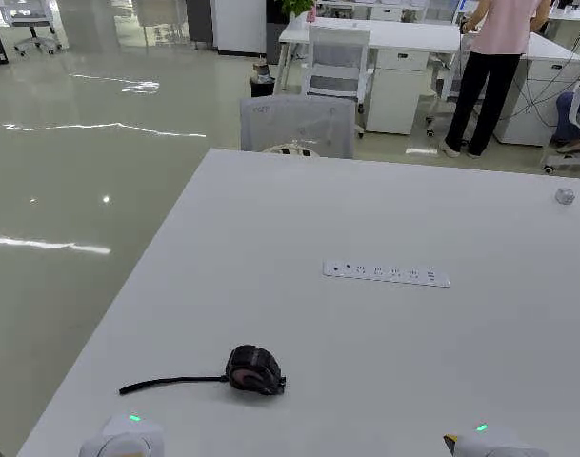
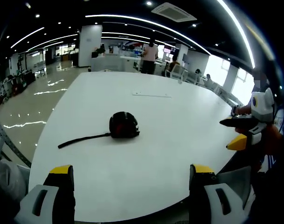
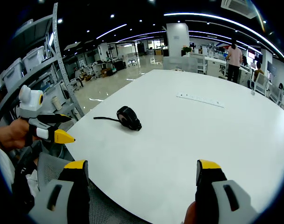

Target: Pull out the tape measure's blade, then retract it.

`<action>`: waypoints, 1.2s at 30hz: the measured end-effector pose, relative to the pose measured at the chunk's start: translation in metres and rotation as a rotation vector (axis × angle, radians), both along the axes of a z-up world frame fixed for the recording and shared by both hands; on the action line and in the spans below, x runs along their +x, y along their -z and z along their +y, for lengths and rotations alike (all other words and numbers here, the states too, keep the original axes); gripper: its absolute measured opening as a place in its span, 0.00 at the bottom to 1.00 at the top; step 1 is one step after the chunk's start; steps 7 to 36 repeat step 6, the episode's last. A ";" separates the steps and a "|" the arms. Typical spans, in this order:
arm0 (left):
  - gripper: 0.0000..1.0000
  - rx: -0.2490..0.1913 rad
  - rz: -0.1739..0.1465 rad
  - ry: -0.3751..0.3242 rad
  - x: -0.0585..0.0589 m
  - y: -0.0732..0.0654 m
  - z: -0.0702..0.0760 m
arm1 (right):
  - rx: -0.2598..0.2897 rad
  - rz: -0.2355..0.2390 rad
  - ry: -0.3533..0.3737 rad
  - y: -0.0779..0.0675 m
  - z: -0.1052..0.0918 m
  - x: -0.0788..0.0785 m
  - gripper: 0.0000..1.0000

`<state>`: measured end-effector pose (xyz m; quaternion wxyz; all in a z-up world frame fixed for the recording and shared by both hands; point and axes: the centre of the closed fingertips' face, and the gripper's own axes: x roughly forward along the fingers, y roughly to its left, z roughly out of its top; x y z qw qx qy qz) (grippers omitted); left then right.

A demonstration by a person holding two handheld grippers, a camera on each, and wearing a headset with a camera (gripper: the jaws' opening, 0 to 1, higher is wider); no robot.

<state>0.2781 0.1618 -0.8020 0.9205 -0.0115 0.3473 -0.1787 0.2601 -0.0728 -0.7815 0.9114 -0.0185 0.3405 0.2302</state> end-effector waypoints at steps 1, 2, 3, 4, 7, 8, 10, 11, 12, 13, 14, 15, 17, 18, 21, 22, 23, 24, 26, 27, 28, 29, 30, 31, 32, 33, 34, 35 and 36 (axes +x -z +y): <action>1.00 0.000 0.000 0.002 0.000 0.000 0.000 | -0.002 0.003 0.003 0.000 -0.001 0.000 0.99; 1.00 -0.001 0.002 0.003 -0.001 0.001 -0.001 | 0.002 0.003 0.004 -0.001 -0.001 0.000 0.98; 1.00 -0.001 0.007 0.002 -0.001 0.002 -0.001 | 0.005 0.003 0.009 -0.001 -0.002 0.001 0.99; 1.00 -0.002 0.006 0.001 -0.001 0.001 -0.001 | 0.004 0.002 0.010 -0.001 -0.002 0.001 0.99; 1.00 0.000 0.009 0.001 -0.001 0.001 -0.001 | 0.004 0.002 0.011 -0.002 -0.003 0.001 0.99; 1.00 0.000 0.009 0.001 -0.001 0.001 -0.001 | 0.004 0.002 0.011 -0.002 -0.003 0.001 0.99; 1.00 0.000 0.009 0.001 -0.001 0.001 -0.001 | 0.004 0.002 0.011 -0.002 -0.003 0.001 0.99; 1.00 0.000 0.009 0.001 -0.001 0.001 -0.001 | 0.004 0.002 0.011 -0.002 -0.003 0.001 0.99; 1.00 0.000 0.009 0.001 -0.001 0.001 -0.001 | 0.004 0.002 0.011 -0.002 -0.003 0.001 0.99; 1.00 0.000 0.009 0.001 -0.001 0.001 -0.001 | 0.004 0.002 0.011 -0.002 -0.003 0.001 0.99; 1.00 0.000 0.009 0.001 -0.001 0.001 -0.001 | 0.004 0.002 0.011 -0.002 -0.003 0.001 0.99; 1.00 0.000 0.009 0.001 -0.001 0.001 -0.001 | 0.004 0.002 0.011 -0.002 -0.003 0.001 0.99; 1.00 0.000 0.009 0.001 -0.001 0.001 -0.001 | 0.004 0.002 0.011 -0.002 -0.003 0.001 0.99; 1.00 0.000 0.009 0.001 -0.001 0.001 -0.001 | 0.004 0.002 0.011 -0.002 -0.003 0.001 0.99; 1.00 0.000 0.009 0.001 -0.001 0.001 -0.001 | 0.004 0.002 0.011 -0.002 -0.003 0.001 0.99; 1.00 0.000 0.009 0.001 -0.001 0.001 -0.001 | 0.004 0.002 0.011 -0.002 -0.003 0.001 0.99; 1.00 0.000 0.009 0.001 -0.001 0.001 -0.001 | 0.004 0.002 0.011 -0.002 -0.003 0.001 0.99; 1.00 0.000 0.009 0.001 -0.001 0.001 -0.001 | 0.004 0.002 0.011 -0.002 -0.003 0.001 0.99; 1.00 0.000 0.009 0.001 -0.001 0.001 -0.001 | 0.004 0.002 0.011 -0.002 -0.003 0.001 0.99; 1.00 0.000 0.009 0.001 -0.001 0.001 -0.001 | 0.004 0.002 0.011 -0.002 -0.003 0.001 0.99; 1.00 0.000 0.009 0.001 -0.001 0.001 -0.001 | 0.004 0.002 0.011 -0.002 -0.003 0.001 0.99; 1.00 0.000 0.009 0.001 -0.001 0.001 -0.001 | 0.004 0.002 0.011 -0.002 -0.003 0.001 0.99; 1.00 0.000 0.009 0.001 -0.001 0.001 -0.001 | 0.004 0.002 0.011 -0.002 -0.003 0.001 0.99; 1.00 0.000 0.009 0.001 -0.001 0.001 -0.001 | 0.004 0.002 0.011 -0.002 -0.003 0.001 0.99; 1.00 0.000 0.009 0.001 -0.001 0.001 -0.001 | 0.004 0.002 0.011 -0.002 -0.003 0.001 0.99; 1.00 0.000 0.009 0.001 -0.001 0.001 -0.001 | 0.004 0.002 0.011 -0.002 -0.003 0.001 0.99; 1.00 0.000 0.009 0.001 -0.001 0.001 -0.001 | 0.004 0.002 0.011 -0.002 -0.003 0.001 0.99; 1.00 0.000 0.009 0.001 -0.001 0.001 -0.001 | 0.004 0.002 0.011 -0.002 -0.003 0.001 0.99; 1.00 0.000 0.009 0.001 -0.001 0.001 -0.001 | 0.004 0.002 0.011 -0.002 -0.003 0.001 0.99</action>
